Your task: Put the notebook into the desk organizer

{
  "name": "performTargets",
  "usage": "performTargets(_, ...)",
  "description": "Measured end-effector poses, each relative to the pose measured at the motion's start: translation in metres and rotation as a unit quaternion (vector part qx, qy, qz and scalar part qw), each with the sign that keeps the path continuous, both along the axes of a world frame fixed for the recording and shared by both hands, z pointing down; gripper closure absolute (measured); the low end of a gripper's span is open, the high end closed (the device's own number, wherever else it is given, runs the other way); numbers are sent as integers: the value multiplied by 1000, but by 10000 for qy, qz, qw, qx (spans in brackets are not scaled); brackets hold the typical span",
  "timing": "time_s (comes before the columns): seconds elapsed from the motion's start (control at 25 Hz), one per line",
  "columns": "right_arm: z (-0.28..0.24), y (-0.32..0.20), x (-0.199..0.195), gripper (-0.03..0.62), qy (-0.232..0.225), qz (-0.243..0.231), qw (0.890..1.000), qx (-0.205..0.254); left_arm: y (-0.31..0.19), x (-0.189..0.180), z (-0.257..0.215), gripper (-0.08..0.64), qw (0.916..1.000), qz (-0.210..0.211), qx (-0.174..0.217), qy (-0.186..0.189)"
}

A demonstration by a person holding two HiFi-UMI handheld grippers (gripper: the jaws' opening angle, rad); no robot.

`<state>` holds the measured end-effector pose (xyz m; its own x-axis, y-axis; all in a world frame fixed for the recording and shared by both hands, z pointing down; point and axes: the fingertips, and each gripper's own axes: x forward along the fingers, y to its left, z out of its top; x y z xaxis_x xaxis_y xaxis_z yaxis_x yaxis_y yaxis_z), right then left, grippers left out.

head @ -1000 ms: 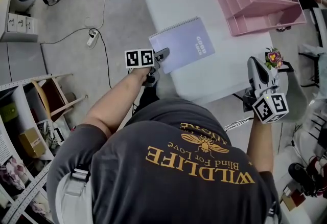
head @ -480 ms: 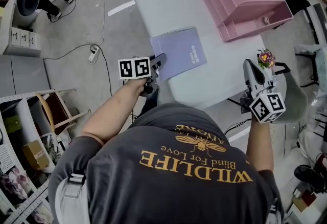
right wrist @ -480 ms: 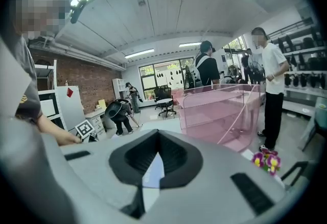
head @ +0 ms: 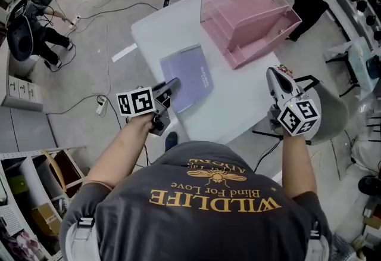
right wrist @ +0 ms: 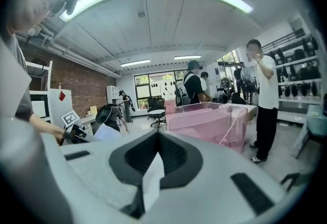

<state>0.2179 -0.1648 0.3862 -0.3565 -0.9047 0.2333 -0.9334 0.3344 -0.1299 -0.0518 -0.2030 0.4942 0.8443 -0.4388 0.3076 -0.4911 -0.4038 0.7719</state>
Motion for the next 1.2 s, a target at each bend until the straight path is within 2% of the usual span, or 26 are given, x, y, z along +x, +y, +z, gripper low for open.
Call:
performTargets(0.32, -49, -32, 38, 592, 47, 408, 9981, 452, -37, 27, -103, 531, 9960, 252, 808, 278)
performTargets(0.68, -93, -61, 69, 592, 150, 685, 9948, 733, -66, 65, -211, 531, 9817, 609, 1732, 501)
performTargets(1.2, -94, -89, 67, 592, 255, 573, 9955, 704, -126, 146, -272, 531, 9690, 889, 2203, 683)
